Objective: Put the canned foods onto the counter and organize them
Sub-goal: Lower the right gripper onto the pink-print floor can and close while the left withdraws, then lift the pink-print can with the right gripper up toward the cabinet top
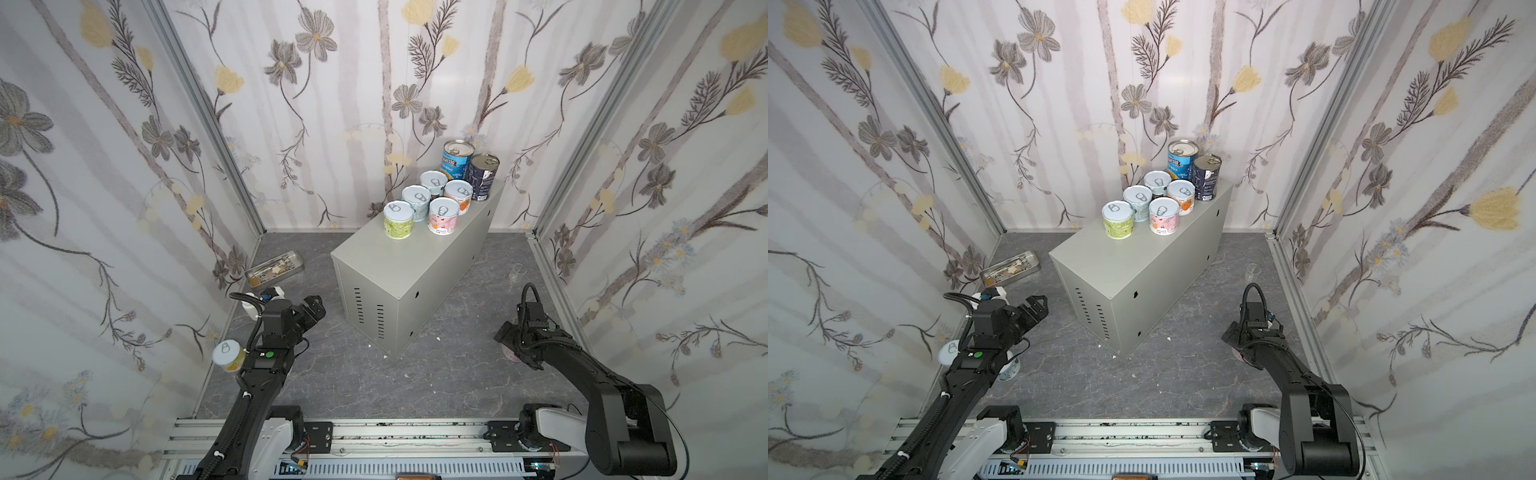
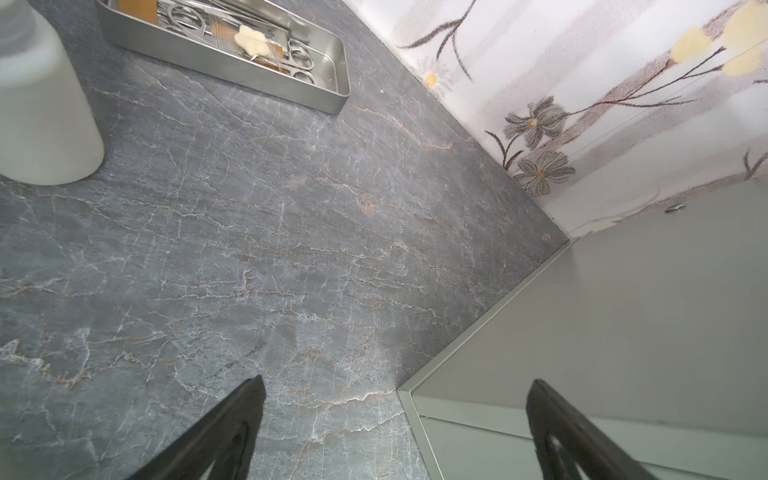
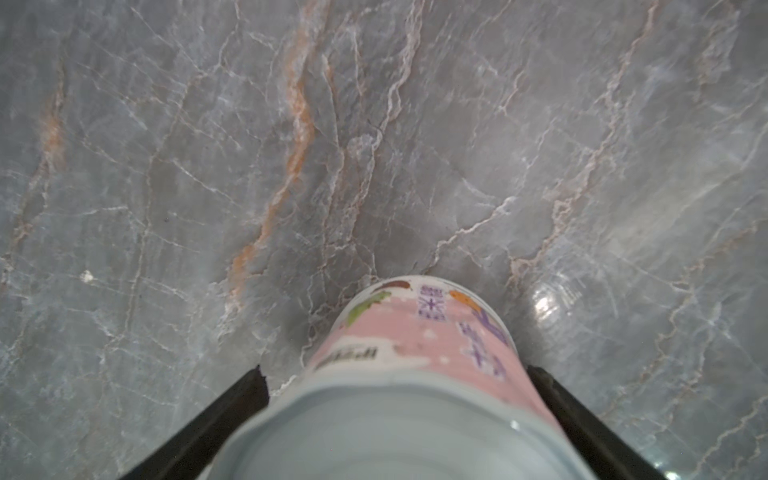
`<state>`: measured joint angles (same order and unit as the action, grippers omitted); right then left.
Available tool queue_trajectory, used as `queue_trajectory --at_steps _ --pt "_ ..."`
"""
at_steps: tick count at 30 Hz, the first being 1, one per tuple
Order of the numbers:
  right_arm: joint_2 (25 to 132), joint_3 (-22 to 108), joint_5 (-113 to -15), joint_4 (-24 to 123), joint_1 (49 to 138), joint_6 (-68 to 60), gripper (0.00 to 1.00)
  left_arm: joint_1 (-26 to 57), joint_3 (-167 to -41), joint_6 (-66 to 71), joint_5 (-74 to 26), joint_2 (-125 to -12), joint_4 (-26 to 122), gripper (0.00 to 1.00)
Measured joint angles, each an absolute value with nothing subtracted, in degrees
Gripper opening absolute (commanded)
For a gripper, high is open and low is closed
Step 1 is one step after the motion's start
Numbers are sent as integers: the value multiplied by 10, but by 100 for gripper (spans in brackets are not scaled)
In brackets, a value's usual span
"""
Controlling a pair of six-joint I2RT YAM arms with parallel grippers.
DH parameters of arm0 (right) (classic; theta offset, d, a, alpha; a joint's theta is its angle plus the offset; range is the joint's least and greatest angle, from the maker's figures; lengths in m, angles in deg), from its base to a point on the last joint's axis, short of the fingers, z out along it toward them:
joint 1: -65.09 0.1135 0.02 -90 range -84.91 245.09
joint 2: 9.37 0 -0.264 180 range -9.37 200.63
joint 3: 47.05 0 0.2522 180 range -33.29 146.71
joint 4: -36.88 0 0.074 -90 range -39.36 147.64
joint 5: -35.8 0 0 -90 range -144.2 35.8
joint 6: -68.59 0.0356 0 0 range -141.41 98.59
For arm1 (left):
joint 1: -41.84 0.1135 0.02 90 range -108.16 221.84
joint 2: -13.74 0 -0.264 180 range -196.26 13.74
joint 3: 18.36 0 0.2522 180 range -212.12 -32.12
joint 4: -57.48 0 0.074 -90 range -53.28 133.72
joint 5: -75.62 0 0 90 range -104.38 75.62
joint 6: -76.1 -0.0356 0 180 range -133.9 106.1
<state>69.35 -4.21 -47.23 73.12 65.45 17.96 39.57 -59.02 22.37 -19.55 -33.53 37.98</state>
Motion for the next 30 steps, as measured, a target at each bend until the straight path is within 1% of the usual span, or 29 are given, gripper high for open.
queue_trajectory --at_steps 7,13,14,15,17,20,22,26,30 --pt "698 -48 -466 712 647 171 91 396 -588 224 -196 -339 396 100" --pt "699 -50 -461 705 642 163 78 396 -588 225 -196 -342 400 100" --pt "698 -51 -461 705 641 160 75 396 -588 225 -199 -342 400 100" --pt "695 -51 -462 705 641 160 70 396 -588 225 -200 -342 400 100" --pt "688 -53 -463 705 641 155 66 396 -588 225 -200 -342 400 100" --pt "677 -57 -469 695 641 149 57 396 -592 225 -200 -342 400 100" --pt "673 -60 -481 691 641 147 54 396 -597 225 -202 -341 401 100" --pt "655 -62 -522 689 643 137 55 396 -605 225 -205 -339 400 100" --pt "609 -66 -545 684 643 125 56 396 -620 225 -211 -342 401 100"
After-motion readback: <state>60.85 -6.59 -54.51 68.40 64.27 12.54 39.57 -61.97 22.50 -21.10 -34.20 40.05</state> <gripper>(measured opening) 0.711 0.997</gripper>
